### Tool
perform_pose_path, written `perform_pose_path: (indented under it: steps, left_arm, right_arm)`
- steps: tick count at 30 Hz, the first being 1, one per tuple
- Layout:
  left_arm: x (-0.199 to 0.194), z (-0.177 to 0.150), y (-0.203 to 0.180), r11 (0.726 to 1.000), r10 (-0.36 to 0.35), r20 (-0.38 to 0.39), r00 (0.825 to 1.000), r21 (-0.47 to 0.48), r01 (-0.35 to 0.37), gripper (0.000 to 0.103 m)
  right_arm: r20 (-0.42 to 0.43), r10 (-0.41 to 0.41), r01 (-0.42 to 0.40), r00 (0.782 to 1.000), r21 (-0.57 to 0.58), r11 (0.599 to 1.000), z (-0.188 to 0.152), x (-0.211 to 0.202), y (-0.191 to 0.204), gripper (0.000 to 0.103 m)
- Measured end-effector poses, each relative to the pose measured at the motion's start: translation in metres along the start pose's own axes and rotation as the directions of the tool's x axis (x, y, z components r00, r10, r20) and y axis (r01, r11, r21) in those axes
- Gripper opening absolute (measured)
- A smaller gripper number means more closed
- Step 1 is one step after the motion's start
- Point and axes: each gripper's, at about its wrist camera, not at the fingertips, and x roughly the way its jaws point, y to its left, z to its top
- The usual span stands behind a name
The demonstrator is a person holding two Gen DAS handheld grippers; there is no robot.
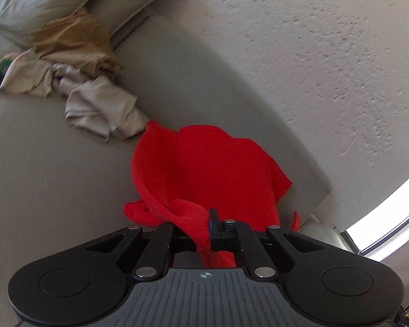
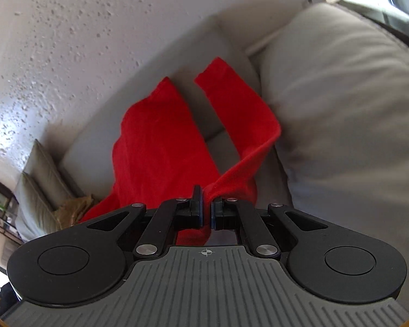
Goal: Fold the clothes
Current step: 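Raise and shake the red shirt with both grippers to unfold it, then lay the shirt flat on the sofa and open both grippers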
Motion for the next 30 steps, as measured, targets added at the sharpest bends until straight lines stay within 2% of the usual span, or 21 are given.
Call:
perform_pose_path:
  steps: [3,7,14,16,20,21,24,26,27,28,30]
  left_arm:
    - [-0.002,-0.023,0.03,0.996,0.048,-0.053,0.997,-0.077,-0.052,0.004]
    - [-0.016,-0.032,0.04,0.994,0.065,-0.055,0.996,-0.086,-0.069,0.004]
    - [-0.05,-0.034,0.027,0.997,0.066,-0.029,0.997,-0.033,-0.067,0.004]
    - [-0.06,-0.036,0.021,0.996,0.092,-0.03,0.995,0.009,-0.091,0.004]
    - [-0.06,-0.043,0.022,0.984,0.178,-0.087,0.98,0.046,-0.174,0.004]
    - [-0.057,-0.046,0.023,0.979,0.201,-0.115,0.973,0.047,-0.197,0.004]
    - [-0.054,-0.053,0.024,0.959,0.283,-0.177,0.943,0.075,-0.274,0.014]
    - [-0.061,-0.058,0.021,0.935,0.352,-0.187,0.917,0.121,-0.334,0.022]
    - [-0.07,-0.059,0.021,0.925,0.375,-0.175,0.911,0.14,-0.353,0.025]
    - [-0.079,-0.06,0.021,0.919,0.388,-0.168,0.906,0.149,-0.366,0.029]
    - [-0.096,-0.062,0.021,0.914,0.399,-0.16,0.903,0.153,-0.376,0.031]
  right_arm:
    - [-0.063,-0.017,0.02,0.998,0.044,0.999,-0.04,0.012,-0.024,0.005]
    - [-0.088,-0.059,0.061,0.994,0.029,0.998,-0.073,0.01,-0.034,0.005]
    - [-0.004,-0.095,0.095,0.995,-0.013,0.995,-0.086,-0.026,-0.021,0.005]
    - [0.003,-0.105,0.105,0.994,-0.028,0.994,-0.088,-0.037,-0.013,0.005]
    - [-0.049,-0.141,0.14,0.989,-0.039,0.989,-0.102,-0.041,-0.017,0.005]
    - [-0.068,-0.152,0.149,0.986,-0.04,0.988,-0.106,-0.039,-0.02,0.005]
    - [-0.13,-0.159,0.156,0.979,-0.034,0.987,-0.116,-0.029,-0.029,0.005]
    - [-0.186,-0.158,0.155,0.97,-0.029,0.987,-0.12,-0.028,-0.033,0.012]
    - [-0.206,-0.156,0.154,0.966,-0.023,0.988,-0.122,-0.03,-0.035,0.016]
    - [-0.219,-0.15,0.147,0.964,-0.029,0.989,-0.124,-0.035,-0.035,0.031]
    - [-0.23,-0.156,0.146,0.961,-0.061,0.987,-0.128,-0.051,-0.033,0.052]
